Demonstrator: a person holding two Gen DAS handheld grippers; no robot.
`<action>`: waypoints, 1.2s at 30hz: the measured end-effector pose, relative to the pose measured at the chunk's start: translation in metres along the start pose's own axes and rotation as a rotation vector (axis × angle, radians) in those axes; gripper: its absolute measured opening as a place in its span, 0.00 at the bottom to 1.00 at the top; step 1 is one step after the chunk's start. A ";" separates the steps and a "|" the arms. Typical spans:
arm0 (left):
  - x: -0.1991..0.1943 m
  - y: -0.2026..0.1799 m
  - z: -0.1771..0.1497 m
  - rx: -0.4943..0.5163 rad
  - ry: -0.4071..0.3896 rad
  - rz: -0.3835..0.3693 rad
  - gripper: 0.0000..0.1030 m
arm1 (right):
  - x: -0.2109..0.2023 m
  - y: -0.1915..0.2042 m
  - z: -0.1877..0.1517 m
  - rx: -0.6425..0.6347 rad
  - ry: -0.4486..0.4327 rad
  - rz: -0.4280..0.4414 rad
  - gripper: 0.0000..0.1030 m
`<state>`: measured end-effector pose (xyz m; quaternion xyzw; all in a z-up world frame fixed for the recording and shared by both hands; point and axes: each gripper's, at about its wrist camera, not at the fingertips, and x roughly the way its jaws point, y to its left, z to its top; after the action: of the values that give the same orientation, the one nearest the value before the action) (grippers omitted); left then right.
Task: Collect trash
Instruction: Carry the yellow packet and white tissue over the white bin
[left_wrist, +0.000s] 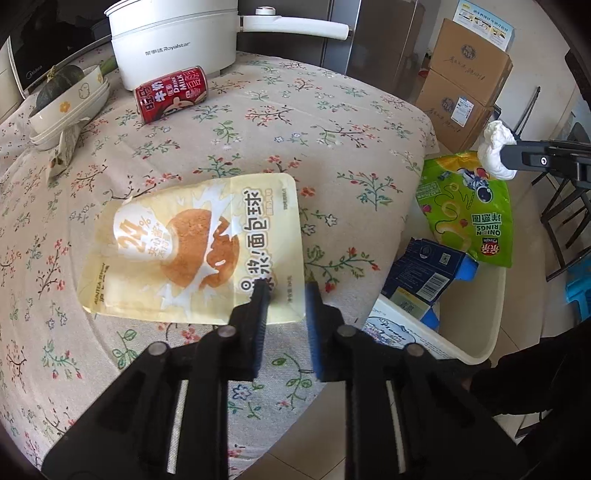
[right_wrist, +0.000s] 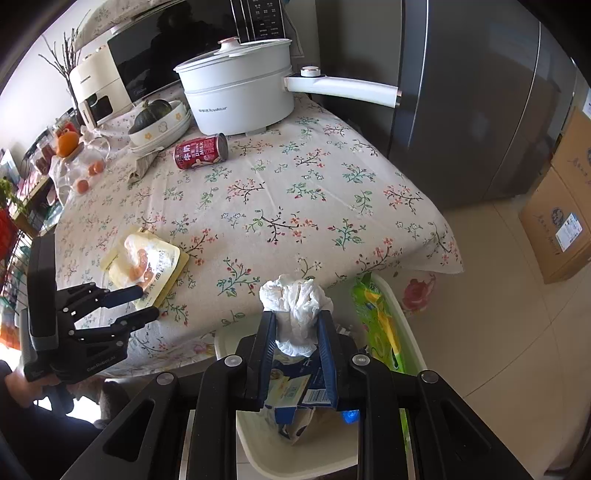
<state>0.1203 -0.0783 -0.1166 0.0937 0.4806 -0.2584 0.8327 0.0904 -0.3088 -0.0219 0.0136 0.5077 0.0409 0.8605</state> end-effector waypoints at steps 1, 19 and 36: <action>0.001 0.002 0.000 -0.009 0.008 -0.006 0.03 | 0.000 0.000 0.000 0.001 -0.001 0.000 0.23; -0.071 0.018 0.016 -0.134 -0.168 -0.033 0.00 | -0.018 -0.007 -0.002 0.024 -0.045 0.021 0.23; -0.110 -0.075 0.040 0.014 -0.251 -0.326 0.00 | -0.047 -0.049 -0.023 0.095 -0.082 0.003 0.23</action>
<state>0.0669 -0.1210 0.0049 -0.0125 0.3799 -0.4029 0.8326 0.0505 -0.3622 0.0048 0.0570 0.4735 0.0175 0.8788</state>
